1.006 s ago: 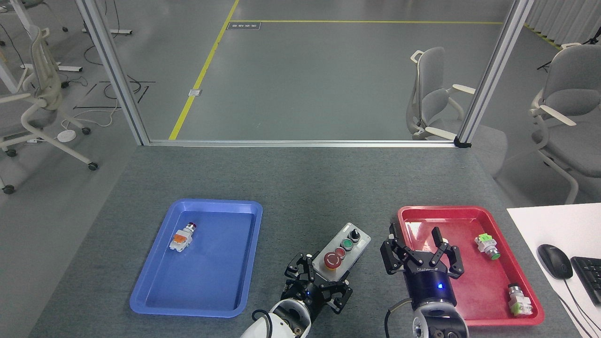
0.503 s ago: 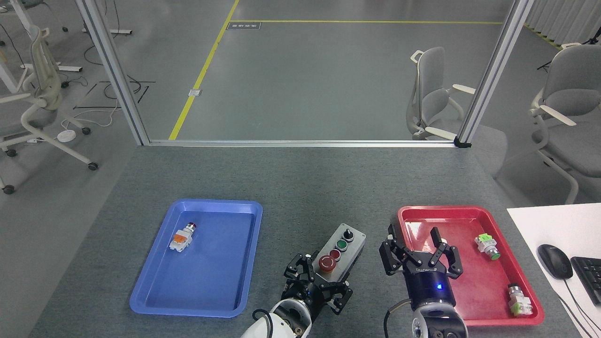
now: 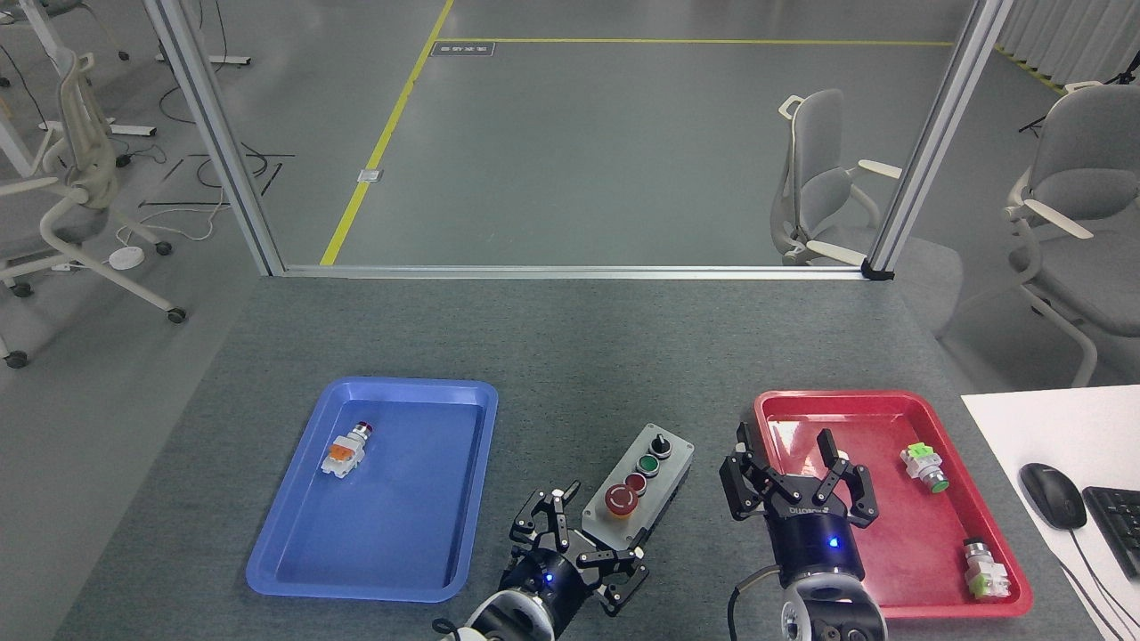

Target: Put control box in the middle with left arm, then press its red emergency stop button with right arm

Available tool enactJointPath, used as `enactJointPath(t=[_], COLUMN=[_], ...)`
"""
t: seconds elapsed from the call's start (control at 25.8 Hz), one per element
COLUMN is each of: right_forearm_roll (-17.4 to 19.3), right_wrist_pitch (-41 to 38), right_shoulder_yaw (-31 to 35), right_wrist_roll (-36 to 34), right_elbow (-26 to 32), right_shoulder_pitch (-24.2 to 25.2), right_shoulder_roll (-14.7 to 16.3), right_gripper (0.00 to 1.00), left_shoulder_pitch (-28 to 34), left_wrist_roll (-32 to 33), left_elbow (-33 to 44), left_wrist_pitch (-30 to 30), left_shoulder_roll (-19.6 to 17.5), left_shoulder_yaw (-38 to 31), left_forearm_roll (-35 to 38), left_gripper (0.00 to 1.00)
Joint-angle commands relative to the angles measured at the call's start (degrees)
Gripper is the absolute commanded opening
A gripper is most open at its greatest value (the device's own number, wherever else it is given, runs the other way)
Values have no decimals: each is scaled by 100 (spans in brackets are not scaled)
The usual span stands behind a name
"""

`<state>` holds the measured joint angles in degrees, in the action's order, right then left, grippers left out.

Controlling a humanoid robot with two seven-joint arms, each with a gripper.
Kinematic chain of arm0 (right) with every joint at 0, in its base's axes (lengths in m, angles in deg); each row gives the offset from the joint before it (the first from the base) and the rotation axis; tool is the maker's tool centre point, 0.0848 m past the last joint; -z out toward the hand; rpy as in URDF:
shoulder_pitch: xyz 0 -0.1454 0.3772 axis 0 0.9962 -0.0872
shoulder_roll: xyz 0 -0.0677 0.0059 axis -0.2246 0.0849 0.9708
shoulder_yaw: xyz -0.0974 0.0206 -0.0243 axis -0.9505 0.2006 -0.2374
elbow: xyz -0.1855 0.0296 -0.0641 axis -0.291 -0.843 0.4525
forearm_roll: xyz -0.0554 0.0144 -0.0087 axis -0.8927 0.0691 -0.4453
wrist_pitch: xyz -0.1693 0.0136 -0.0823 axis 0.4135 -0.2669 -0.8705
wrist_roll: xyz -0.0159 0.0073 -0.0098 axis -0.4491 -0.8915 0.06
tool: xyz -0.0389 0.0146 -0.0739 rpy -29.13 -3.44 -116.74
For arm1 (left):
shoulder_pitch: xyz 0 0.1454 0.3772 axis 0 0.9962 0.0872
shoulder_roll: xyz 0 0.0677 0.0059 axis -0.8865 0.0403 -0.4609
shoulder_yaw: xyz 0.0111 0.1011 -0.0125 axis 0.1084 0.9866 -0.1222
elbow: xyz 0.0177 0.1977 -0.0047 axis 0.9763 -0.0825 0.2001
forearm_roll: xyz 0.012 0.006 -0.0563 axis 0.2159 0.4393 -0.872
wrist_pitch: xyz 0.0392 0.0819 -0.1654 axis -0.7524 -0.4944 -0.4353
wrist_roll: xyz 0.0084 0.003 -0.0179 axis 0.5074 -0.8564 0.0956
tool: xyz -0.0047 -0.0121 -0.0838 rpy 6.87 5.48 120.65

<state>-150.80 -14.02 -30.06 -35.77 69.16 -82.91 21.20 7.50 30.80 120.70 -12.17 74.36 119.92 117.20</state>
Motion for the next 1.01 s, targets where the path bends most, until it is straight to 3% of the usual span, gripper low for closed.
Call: enactJointPath(t=[0.0, 0.23, 0.43, 0.58, 0.7, 0.81, 0.97], right_forearm_roll=[0, 0, 0, 9, 9, 9, 9], right_wrist_pitch=[-7, -7, -7, -7, -7, -7, 2], right_shoulder_yaw=[1, 10, 10, 18, 18, 18, 10], right_wrist_roll=[-1, 8, 8, 8, 8, 8, 8], right_elbow=[0, 0, 0, 0, 0, 0, 0], right_shoulder_pitch=[0, -9, -9, -18, -18, -18, 9], right_shoulder_roll=[6, -20, -20, -11, -11, -11, -11], right_gripper=[98, 98, 98, 98, 98, 98, 98], left_shoulder_pitch=[354, 925, 987, 635, 169, -297, -508], left_wrist_roll=[-10, -72, -247, -309, -309, -318, -432], left_elbow=[655, 1473, 1543, 1482, 1025, 392, 102], left_wrist_pitch=[4, -14, -23, -322, -770, -1227, -1201], left_shoulder_roll=[-599, -1215, -1223, -1197, -1215, -1276, -1224], left_shoulder_yaw=[-34, -983, -2389, -3426, -4015, -4367, -4473], left_forearm_roll=[-14, -14, -23, -93, -498, -964, -1069], left_gripper=[99, 99, 99, 99, 99, 99, 99])
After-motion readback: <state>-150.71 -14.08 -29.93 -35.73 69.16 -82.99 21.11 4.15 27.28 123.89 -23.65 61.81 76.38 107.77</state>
